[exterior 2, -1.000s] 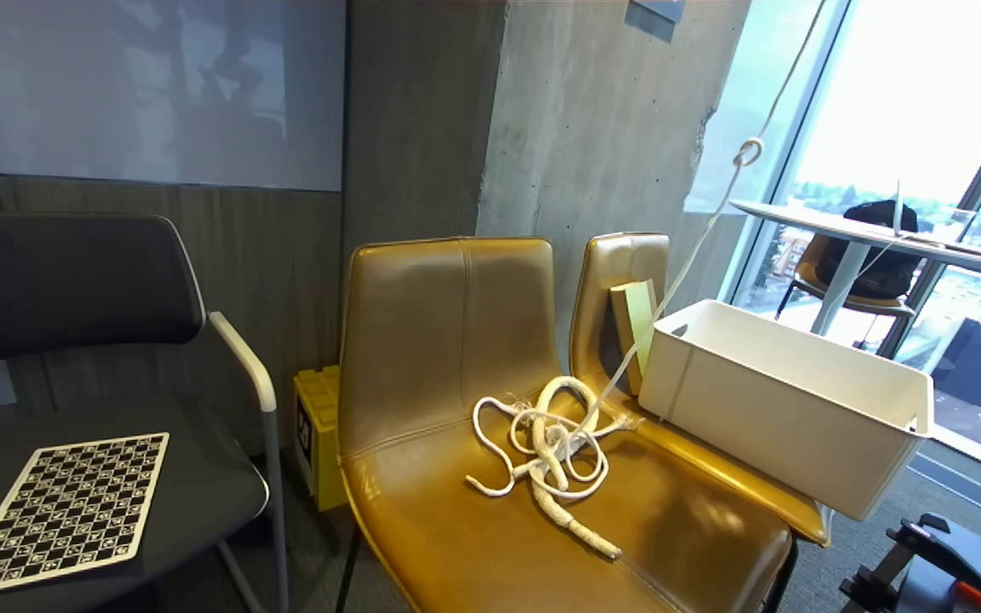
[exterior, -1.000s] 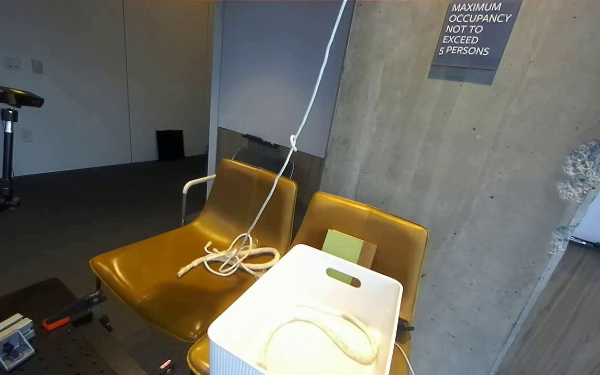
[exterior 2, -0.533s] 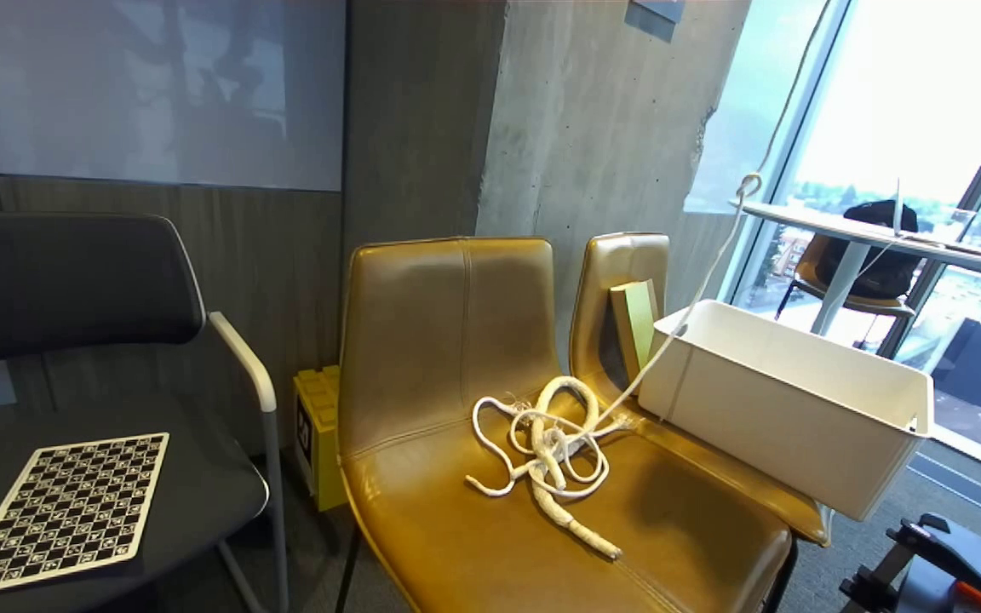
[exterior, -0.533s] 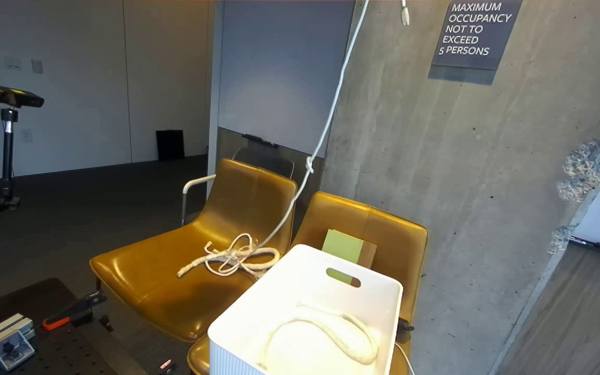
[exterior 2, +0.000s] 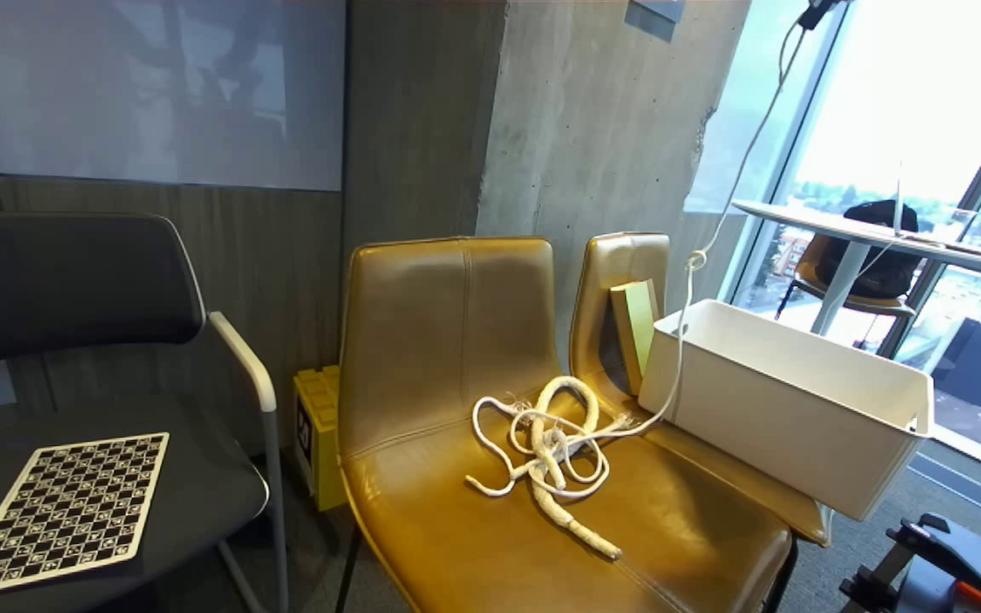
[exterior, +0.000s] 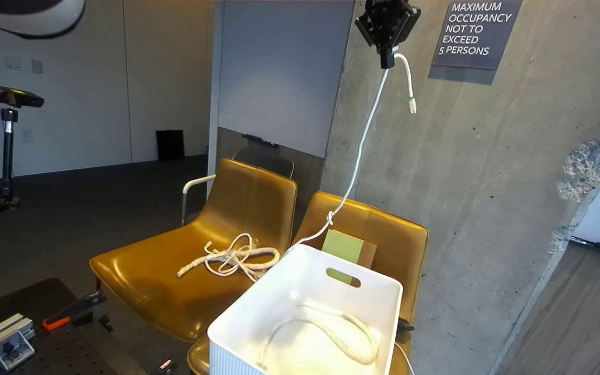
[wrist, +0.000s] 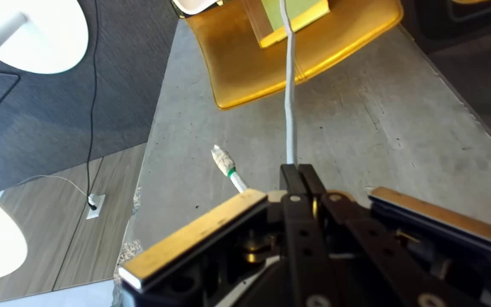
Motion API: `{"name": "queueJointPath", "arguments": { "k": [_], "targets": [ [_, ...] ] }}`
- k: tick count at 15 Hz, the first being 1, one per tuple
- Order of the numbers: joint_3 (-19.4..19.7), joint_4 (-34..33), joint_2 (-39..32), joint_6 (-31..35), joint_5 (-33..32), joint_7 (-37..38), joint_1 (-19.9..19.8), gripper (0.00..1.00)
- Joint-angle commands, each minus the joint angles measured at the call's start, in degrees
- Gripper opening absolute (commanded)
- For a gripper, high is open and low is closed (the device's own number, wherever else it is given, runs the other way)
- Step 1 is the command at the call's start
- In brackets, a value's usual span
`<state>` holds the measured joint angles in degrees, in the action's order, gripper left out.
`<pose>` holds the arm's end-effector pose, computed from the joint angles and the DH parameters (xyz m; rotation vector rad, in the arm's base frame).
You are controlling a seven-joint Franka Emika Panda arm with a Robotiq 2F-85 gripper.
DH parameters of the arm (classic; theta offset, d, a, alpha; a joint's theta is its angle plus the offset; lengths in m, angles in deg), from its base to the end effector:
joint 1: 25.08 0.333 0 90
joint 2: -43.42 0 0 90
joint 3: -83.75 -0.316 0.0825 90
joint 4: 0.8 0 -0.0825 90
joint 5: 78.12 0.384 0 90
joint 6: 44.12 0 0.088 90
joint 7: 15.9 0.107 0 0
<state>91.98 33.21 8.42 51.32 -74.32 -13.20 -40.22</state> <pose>0.6655 -0.2275 0.7043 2.9121 -0.5910 0.6903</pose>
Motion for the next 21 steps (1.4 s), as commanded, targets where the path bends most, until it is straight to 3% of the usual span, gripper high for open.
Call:
{"name": "queueJointPath", "arguments": {
  "k": [1,10,21],
  "targets": [
    [1.6,-1.05,-2.91,-0.69,-2.5,-4.04,-1.7,0.01],
    [2.37,9.04,0.43,-0.79,-4.78,-16.23,-7.32,0.01],
    [1.6,40.99,12.87,2.83,-5.97,-25.81,-4.4,0.01]
  ]
}}
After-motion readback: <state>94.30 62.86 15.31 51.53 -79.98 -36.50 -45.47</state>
